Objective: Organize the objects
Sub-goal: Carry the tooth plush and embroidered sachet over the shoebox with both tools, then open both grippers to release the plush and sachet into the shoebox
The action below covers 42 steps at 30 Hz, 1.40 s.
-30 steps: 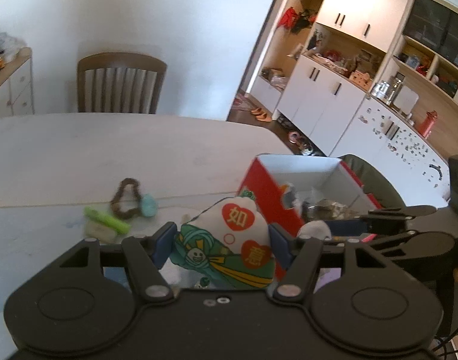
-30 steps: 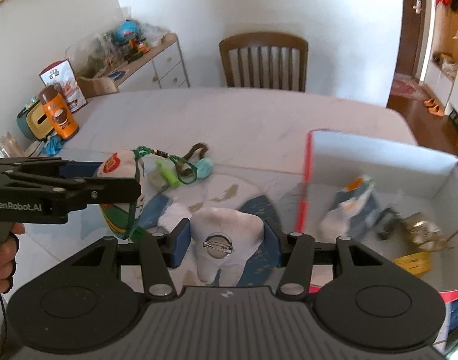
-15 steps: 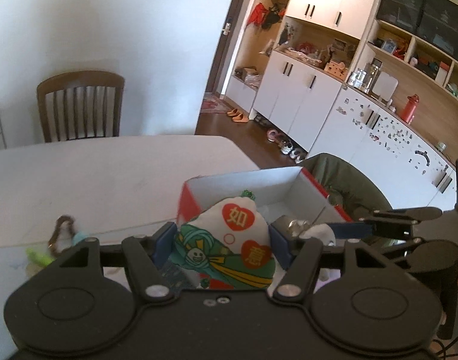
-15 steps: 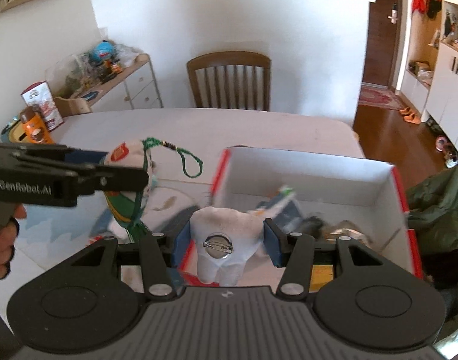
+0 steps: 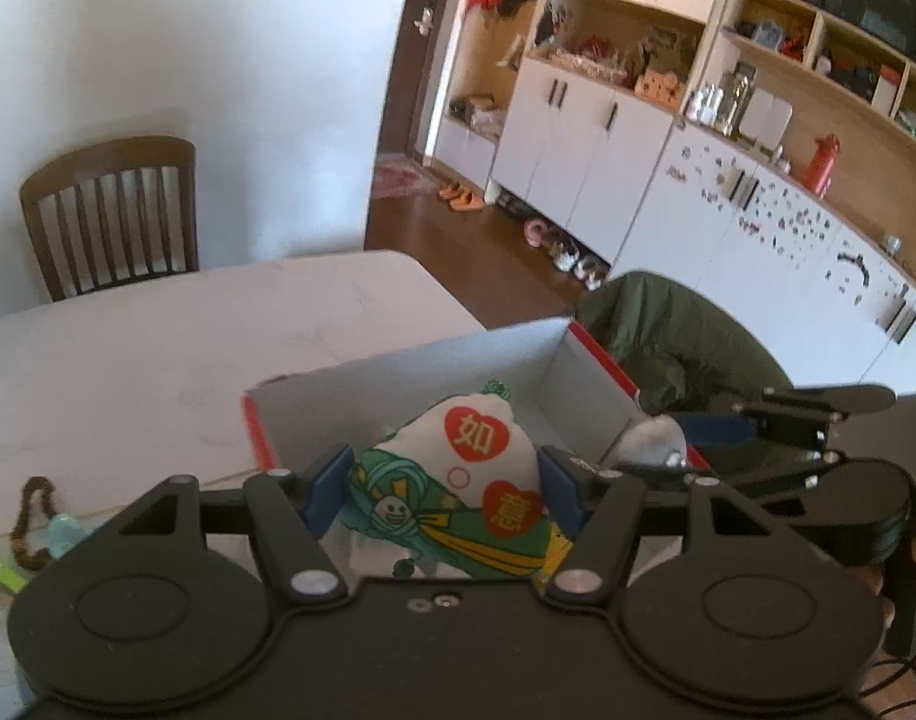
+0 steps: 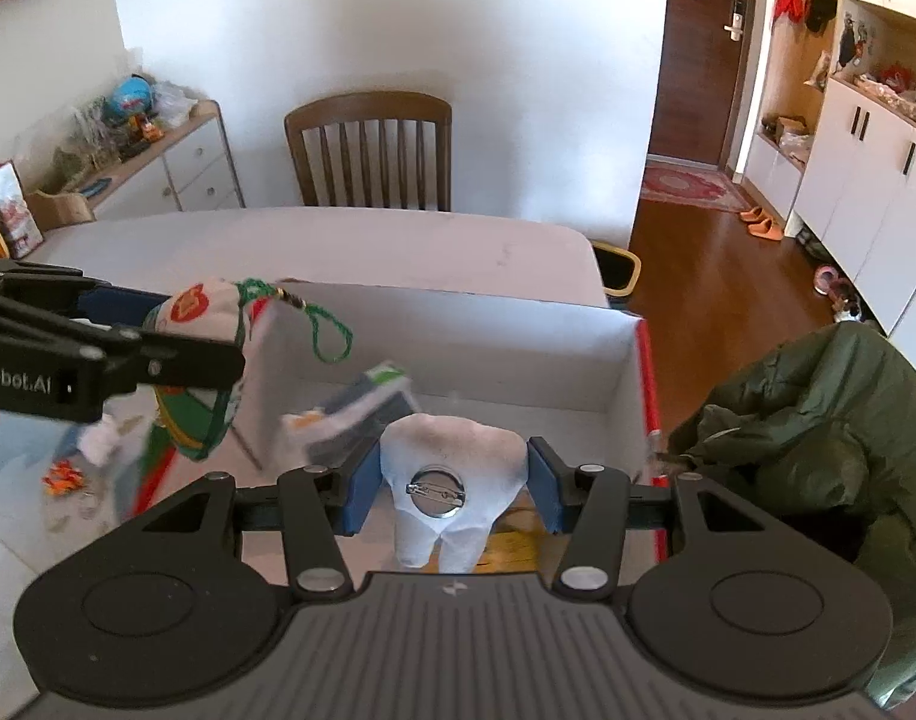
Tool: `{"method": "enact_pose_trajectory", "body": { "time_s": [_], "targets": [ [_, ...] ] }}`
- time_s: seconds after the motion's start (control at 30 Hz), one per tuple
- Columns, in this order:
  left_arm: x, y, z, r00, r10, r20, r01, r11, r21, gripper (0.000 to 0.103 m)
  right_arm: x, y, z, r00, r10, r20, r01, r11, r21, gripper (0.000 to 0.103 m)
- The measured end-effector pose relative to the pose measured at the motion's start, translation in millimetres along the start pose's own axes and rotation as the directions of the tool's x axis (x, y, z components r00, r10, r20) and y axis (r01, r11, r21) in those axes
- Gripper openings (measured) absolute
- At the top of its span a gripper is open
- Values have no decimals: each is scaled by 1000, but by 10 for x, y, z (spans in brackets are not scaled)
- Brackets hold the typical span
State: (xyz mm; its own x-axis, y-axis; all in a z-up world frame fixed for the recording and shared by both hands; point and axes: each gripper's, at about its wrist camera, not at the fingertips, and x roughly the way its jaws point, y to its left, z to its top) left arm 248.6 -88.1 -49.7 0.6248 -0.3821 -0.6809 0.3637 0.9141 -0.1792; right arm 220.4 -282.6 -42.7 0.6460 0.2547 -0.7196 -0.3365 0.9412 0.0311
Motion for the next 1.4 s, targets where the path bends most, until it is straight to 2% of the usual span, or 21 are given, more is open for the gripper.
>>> {"method": "enact_pose_trajectory", "body": {
  "time_s": [0.33, 0.6, 0.77, 0.93, 1.1, 1.23, 1.4],
  "targets": [
    [720, -145, 7, 991, -2, -136, 1, 1000, -1, 66, 414, -107, -156, 997, 14, -82, -20, 998, -65, 51],
    [1083, -221, -44, 978, 1, -207, 2, 1000, 14, 66, 626, -102, -247, 989, 32, -145, -47, 994, -98, 51],
    [1187, -201, -96, 970, 18, -243, -14, 1000, 17, 66, 732, -111, -307, 983, 44, -180, -64, 993, -103, 52],
    [1313, -190, -179, 948, 37, -316, -25, 999, 40, 66, 811, -144, -353, 977, 43, -207, -65, 993, -101, 52],
    [1386, -169, -228, 936, 46, -349, -33, 999, 43, 67, 828, -188, -371, 976, 48, -211, -72, 992, -106, 53],
    [1402, -144, -223, 930, 43, -365, -32, 999, 37, 70, 774, -198, -381, 980, 62, -190, -87, 988, -126, 64],
    [1402, -157, -219, 927, 54, -372, -43, 998, 38, 75, 684, -215, -383, 984, 70, -165, -93, 987, -133, 66]
  ]
}}
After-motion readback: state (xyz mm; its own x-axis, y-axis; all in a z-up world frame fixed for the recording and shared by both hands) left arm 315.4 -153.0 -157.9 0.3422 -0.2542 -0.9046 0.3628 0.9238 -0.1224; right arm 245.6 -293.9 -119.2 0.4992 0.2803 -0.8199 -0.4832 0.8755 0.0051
